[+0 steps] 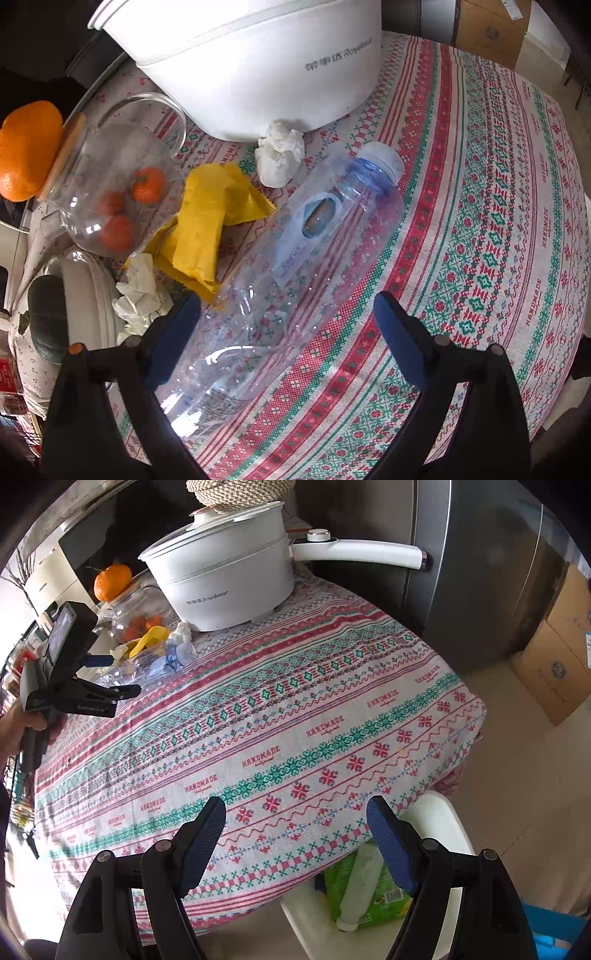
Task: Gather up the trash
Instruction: 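Move the left gripper to the clear plastic water bottle and grasp it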
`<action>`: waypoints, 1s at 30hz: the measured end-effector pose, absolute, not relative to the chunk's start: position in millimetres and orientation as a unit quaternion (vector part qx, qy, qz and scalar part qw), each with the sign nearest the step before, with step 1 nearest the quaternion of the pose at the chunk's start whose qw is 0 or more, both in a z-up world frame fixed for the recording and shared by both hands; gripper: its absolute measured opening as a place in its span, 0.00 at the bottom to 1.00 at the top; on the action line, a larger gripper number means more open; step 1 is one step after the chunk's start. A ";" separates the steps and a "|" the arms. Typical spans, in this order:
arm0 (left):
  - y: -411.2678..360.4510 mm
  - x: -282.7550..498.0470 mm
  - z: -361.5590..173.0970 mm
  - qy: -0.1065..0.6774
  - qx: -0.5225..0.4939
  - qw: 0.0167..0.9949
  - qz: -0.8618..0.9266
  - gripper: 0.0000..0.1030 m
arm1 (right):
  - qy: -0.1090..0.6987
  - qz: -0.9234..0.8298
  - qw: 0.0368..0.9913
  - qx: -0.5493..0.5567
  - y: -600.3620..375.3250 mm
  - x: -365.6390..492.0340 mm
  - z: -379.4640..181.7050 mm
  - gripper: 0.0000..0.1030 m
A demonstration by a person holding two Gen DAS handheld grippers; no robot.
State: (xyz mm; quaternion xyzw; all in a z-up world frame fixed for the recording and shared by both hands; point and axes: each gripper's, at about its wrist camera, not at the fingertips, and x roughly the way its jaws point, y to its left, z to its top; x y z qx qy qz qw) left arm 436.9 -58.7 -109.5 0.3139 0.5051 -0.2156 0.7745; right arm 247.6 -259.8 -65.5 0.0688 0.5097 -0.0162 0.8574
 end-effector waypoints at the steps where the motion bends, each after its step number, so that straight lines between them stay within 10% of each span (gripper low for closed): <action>1: -60.7 436.1 -112.6 0.507 0.320 0.771 -0.212 0.91 | 0.510 -0.017 0.857 0.070 -261.3 247.3 -65.4 0.78; 10: -56.5 390.4 -106.8 0.528 0.309 0.766 -0.194 0.67 | 0.504 -0.008 0.859 0.089 -259.9 243.8 -59.1 0.78; 30: -3.0 225.9 -106.9 0.593 0.063 0.787 -0.156 0.57 | 0.481 -0.004 0.871 0.099 -249.1 227.1 -48.3 0.78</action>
